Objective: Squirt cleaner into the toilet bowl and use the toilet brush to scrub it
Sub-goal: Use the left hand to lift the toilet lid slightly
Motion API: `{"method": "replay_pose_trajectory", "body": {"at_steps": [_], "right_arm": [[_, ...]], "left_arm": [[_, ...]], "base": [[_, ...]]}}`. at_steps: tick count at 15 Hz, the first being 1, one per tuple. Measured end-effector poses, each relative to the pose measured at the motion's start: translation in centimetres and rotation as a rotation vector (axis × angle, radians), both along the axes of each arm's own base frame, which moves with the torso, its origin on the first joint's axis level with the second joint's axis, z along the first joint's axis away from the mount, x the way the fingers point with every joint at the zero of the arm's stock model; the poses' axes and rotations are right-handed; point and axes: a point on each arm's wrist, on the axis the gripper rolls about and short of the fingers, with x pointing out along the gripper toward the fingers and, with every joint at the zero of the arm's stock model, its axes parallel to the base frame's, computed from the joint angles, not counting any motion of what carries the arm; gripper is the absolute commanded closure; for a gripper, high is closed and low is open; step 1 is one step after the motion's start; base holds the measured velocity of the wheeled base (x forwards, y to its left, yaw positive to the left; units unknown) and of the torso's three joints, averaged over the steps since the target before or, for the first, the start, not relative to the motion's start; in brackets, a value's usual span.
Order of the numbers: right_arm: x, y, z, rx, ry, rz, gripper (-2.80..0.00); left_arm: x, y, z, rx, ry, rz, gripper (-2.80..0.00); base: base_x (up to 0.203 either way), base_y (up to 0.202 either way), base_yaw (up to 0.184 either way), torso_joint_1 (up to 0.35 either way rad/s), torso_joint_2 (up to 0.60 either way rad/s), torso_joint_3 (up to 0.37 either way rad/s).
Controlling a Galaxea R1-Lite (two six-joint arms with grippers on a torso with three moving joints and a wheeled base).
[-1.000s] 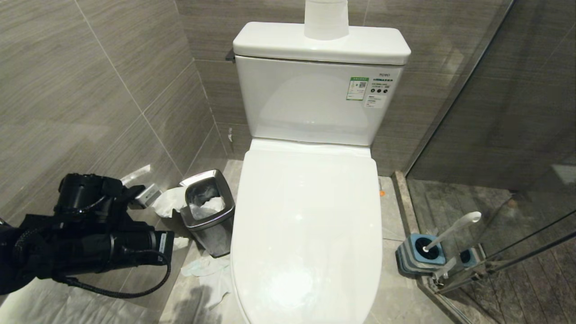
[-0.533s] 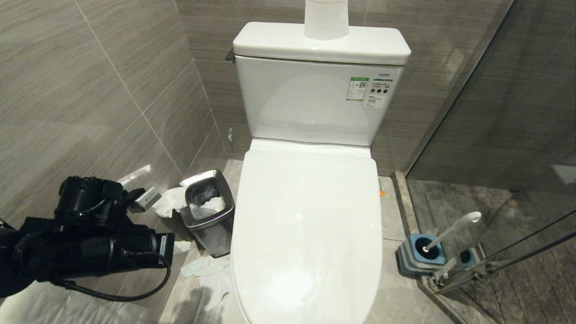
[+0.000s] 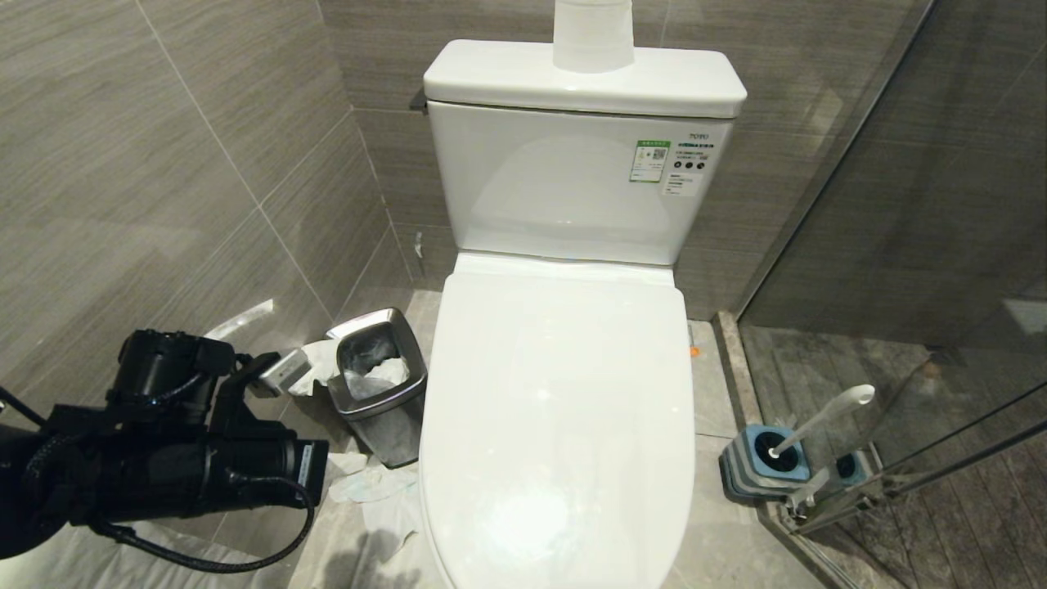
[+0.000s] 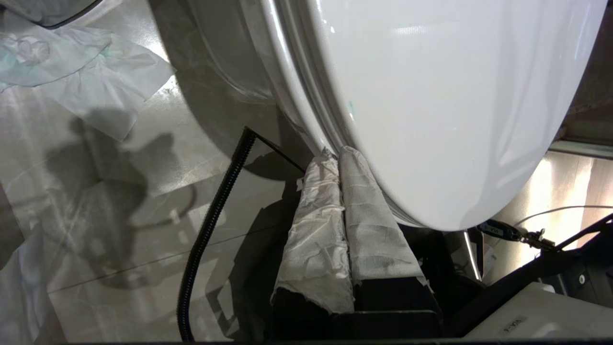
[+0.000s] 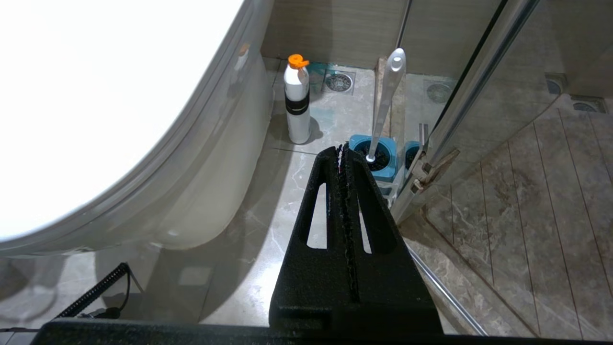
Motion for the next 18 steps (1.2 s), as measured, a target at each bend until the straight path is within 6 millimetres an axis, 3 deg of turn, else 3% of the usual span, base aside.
{"method": "replay_pose_trajectory", "body": {"at_steps": [12,18], "right_arm": [[0.0,0.0,0.0,0.000,0.000,0.000,0.00],[0.0,0.0,0.0,0.000,0.000,0.001,0.00]], "left_arm": [[1.0,-1.3,-1.3,-0.028,0.063,-0.126,0.00],[3.0,0.2,-2.3,-0.102,0.081,-0.091,0.00]], "base": [[0.000,0.000,0.000,0.000,0.00,0.000],[0.000,0.000,0.000,0.000,0.00,0.000]]}}
